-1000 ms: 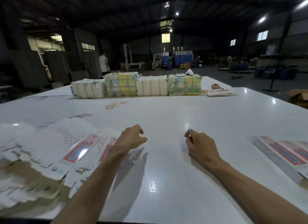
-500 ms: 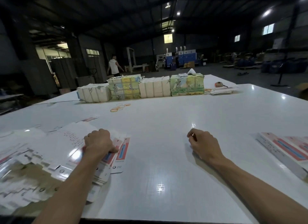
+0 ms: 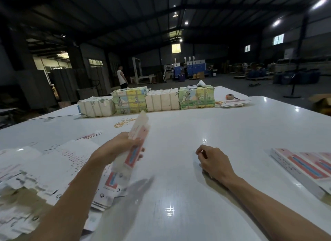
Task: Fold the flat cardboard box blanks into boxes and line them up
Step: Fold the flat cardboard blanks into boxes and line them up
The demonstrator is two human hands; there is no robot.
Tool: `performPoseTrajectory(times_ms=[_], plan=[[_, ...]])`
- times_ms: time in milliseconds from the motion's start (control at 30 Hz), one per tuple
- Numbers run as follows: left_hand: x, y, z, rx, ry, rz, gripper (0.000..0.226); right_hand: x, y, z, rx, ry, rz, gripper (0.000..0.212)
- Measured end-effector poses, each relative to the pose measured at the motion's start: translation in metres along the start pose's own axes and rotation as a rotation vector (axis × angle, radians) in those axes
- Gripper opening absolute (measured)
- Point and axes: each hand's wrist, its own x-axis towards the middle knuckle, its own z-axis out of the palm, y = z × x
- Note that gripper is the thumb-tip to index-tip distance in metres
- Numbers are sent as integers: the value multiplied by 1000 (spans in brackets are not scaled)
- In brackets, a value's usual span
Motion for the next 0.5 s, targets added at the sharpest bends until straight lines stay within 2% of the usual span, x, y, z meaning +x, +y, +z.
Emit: performPoseTrajectory(times_ms=[67, 133, 267, 367, 500], plan=[[2, 15, 27, -355, -210, 36, 39, 1, 1, 2, 21, 32, -7, 20], [7, 22, 60, -519, -346, 51, 43, 2, 3, 3, 58, 99, -38, 20], [19, 17, 125, -544, -413, 113, 47, 6, 3, 0, 228, 249, -196, 18], [22, 0, 160, -594, -469, 137, 56, 8, -1, -4, 305, 343, -284, 24], [24, -20, 177, -539, -556, 176, 61, 11, -4, -8, 263, 295, -291, 47]])
